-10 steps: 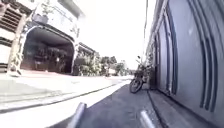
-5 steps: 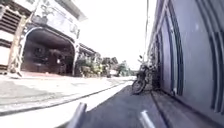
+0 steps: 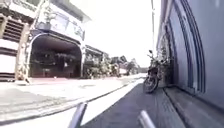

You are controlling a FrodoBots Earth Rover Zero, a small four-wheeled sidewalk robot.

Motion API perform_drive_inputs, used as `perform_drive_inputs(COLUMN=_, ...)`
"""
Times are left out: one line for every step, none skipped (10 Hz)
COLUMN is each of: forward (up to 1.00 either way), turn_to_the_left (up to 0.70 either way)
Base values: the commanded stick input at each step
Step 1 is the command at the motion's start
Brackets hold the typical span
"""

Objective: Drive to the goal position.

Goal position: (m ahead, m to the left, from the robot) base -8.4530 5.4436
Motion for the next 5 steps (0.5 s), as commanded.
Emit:
perform_drive_inputs(forward=-0.12, turn_to_the_left=0.42)
perform_drive_inputs(forward=-0.19, turn_to_the_left=0.36)
perform_drive_inputs(forward=-0.22, turn_to_the_left=0.42)
perform_drive_inputs(forward=-0.26, turn_to_the_left=0.5)
perform_drive_inputs(forward=-0.31, turn_to_the_left=0.59)
